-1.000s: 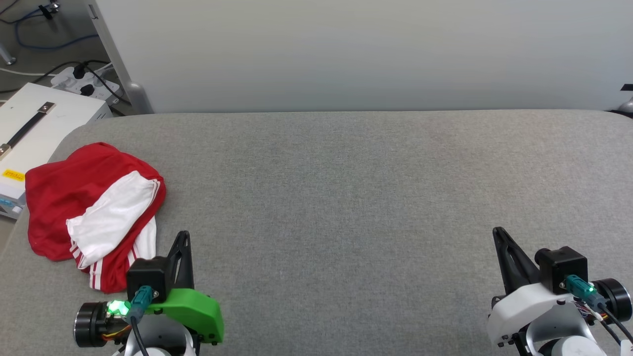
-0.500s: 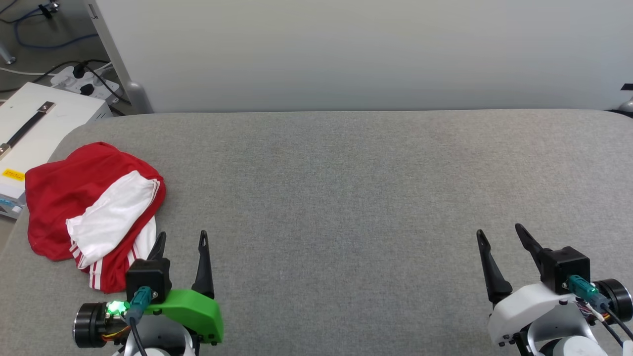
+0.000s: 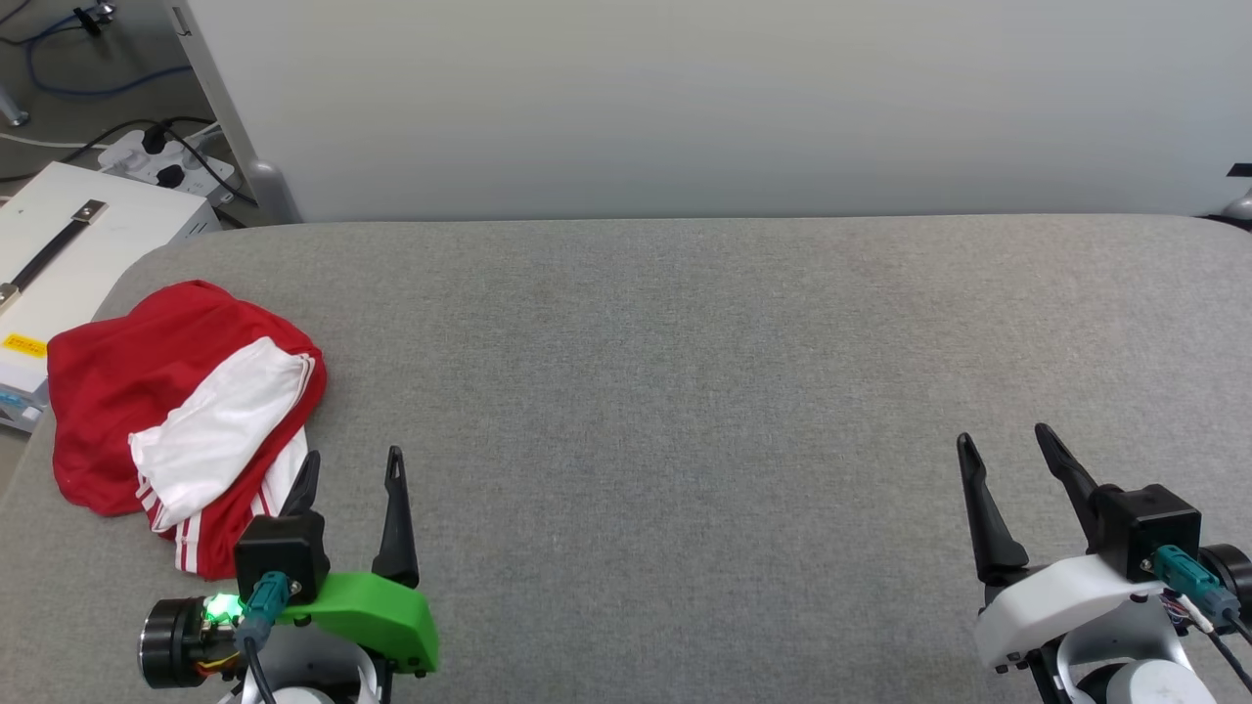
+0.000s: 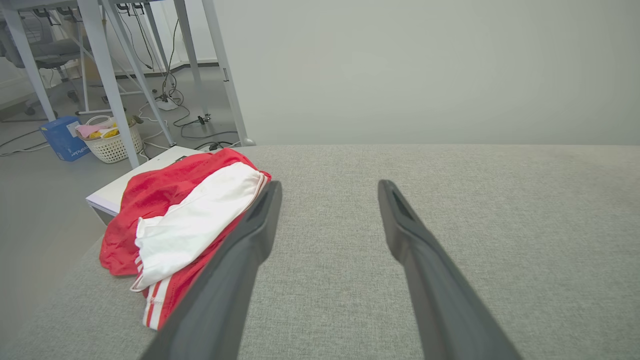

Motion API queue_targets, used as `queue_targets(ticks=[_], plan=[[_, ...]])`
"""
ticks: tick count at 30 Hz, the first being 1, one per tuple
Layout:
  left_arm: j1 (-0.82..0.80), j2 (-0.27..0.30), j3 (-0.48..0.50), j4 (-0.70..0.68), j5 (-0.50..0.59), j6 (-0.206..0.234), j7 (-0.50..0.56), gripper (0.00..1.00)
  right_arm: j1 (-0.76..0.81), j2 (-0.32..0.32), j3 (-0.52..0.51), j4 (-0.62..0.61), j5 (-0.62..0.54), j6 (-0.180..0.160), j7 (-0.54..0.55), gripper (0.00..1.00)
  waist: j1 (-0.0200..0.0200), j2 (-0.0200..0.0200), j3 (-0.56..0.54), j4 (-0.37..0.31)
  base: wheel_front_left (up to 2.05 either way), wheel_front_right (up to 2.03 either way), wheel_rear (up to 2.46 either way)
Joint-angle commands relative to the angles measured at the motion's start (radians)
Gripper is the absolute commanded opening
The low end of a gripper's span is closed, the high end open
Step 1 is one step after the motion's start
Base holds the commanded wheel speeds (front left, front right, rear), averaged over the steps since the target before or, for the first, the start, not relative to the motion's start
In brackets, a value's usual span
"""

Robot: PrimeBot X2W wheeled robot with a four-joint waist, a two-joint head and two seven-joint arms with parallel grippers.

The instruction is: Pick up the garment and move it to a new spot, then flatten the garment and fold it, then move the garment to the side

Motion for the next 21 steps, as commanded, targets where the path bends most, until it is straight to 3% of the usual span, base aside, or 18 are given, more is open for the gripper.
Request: queue_targets(ticks=[1,21], plan=[[-0.003,-0.001,0.002,-0.002,-0.004,0.008,-0.011,1.00,0.002,0.000,0.000,-0.011,0.018,0.000,-0.011,1.00,0.0000,0.0000,0.000,0.000,0.00,0.00,0.00],[0.003,-0.002,0.000,0.012,-0.015,0.019,-0.052,1.00,0.020,0.000,0.011,-0.019,0.044,0.000,-0.052,1.00,0.0000,0.0000,0.003,0.000,0.00,0.00,0.00]])
